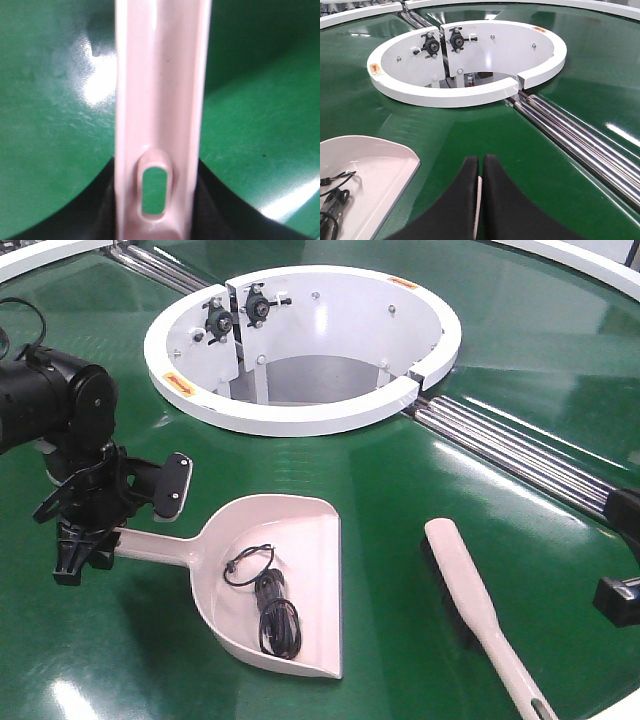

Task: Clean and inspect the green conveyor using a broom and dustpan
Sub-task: 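Open the left gripper off the dustpan handle and withdraw it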

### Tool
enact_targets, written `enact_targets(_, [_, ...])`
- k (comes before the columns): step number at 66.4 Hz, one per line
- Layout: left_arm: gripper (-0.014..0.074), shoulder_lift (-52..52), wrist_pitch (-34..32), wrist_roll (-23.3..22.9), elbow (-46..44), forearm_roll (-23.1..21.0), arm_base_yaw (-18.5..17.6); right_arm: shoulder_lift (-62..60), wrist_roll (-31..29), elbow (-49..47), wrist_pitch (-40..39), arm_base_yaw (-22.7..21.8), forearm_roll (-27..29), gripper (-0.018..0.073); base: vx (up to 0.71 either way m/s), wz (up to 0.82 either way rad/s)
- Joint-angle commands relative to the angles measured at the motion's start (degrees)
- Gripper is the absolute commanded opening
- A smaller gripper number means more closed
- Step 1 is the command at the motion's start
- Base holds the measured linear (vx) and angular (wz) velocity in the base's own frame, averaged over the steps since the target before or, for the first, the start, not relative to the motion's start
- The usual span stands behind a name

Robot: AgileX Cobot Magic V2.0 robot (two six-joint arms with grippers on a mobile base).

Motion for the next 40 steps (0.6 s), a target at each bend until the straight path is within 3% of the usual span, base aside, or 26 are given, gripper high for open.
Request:
enact_targets(1, [-0.0022,-2.37,1.6,0.37,-1.32,-1.32,-0.67,0.07,-0.01,-1.51,-4.74,-0.05,-0.56,-0.001,0.0,0.0])
enact_targets(26, [-0.0004,-2.37,1.67,0.37,-1.32,-1.26,-0.67,0.07,-0.01,-1.51,-4.74,-0.05,-0.61,-0.001,0.0,0.0])
enact_targets(40, [0.0092,-2.37,1.67,0.37,-1.32,-1.26,-0.67,0.07,-0.15,-1.51,-4.74,-0.05,-0.58,-0.001,0.0,0.0])
